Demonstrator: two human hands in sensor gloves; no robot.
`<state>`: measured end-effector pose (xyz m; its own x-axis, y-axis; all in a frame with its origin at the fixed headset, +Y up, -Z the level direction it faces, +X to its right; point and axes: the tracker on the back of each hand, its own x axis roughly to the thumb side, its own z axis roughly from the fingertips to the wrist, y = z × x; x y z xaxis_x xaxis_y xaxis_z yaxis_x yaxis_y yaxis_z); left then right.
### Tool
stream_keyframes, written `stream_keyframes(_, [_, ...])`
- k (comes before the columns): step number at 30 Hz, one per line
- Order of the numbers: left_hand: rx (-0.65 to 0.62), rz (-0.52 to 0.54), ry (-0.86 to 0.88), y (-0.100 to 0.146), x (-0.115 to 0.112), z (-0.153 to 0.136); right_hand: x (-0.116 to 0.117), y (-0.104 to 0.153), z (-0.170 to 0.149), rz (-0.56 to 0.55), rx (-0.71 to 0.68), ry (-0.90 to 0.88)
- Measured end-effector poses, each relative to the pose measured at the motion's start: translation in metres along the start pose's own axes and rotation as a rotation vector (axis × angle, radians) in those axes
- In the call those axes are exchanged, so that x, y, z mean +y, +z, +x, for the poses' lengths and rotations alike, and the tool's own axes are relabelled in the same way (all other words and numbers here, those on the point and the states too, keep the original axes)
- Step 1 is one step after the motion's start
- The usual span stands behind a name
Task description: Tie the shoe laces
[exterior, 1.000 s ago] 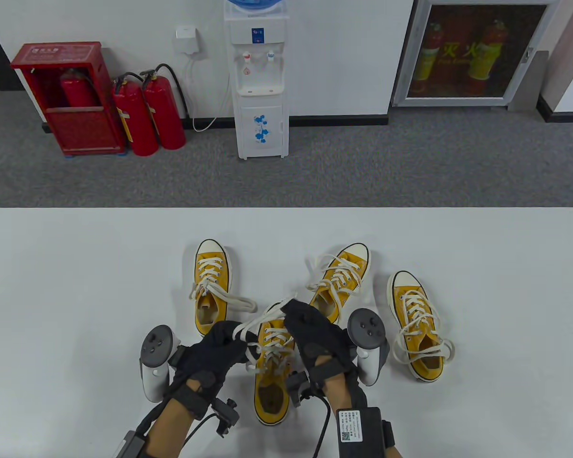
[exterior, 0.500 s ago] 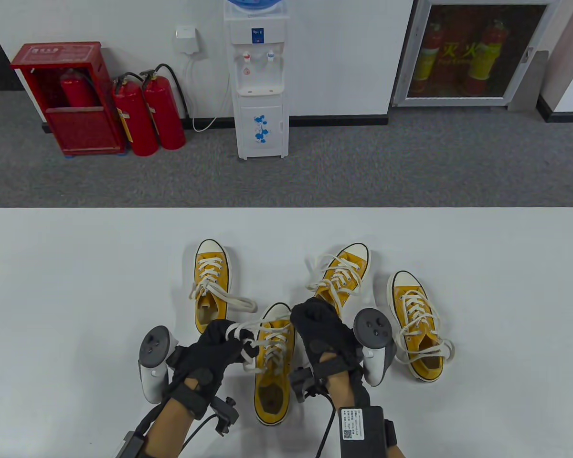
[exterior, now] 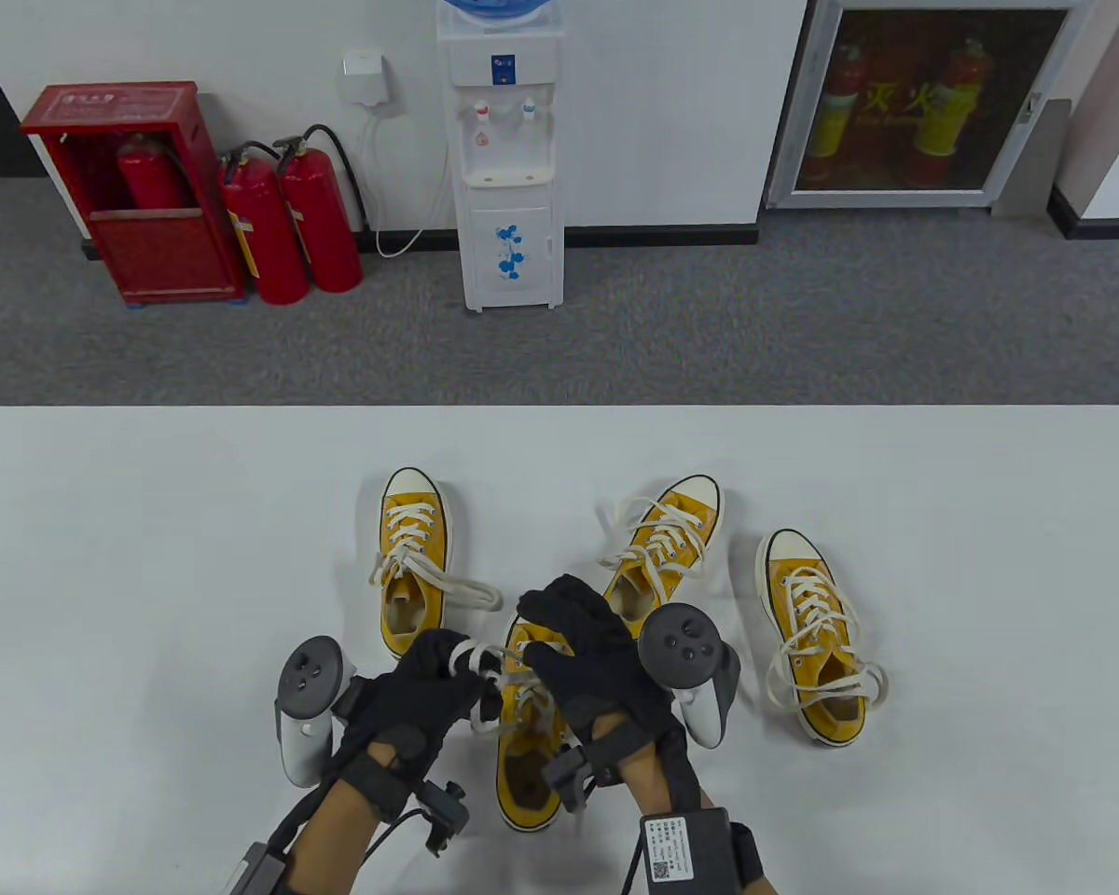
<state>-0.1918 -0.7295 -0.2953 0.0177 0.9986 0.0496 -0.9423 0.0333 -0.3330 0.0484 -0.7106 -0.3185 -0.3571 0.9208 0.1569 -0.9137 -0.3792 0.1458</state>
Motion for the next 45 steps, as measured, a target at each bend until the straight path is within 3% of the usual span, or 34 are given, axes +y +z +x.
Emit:
stream_keyframes(6, [-0.013,-0.016,-0.021,-0.001,-0.001,0.0,0.012,0.002,0.005,0.043,-0.016,0.072])
stream_keyframes(16, [-0.018,-0.017,-0.067,-0.001,0.001,-0.001,0.015,0.003,0.0,-0.013,-0.007,0.096])
stream_keyframes(24, [-0.023,0.011,0.003,0.0,0.001,-0.002,0.01,0.003,-0.007,-0.067,0.027,0.089])
stream_keyframes(31, [-0.016,0.041,0.051,0.001,0.005,-0.006,0.017,0.002,-0.013,-0.047,0.023,0.123])
stream_keyframes(40, [-0.002,0.117,0.079,0.002,0.015,-0.01,0.03,0.0,-0.01,0.162,0.006,0.067])
stream_keyframes(45, [0.004,0.154,0.075,0.003,0.019,-0.011,0.03,0.0,-0.008,0.226,0.012,0.018])
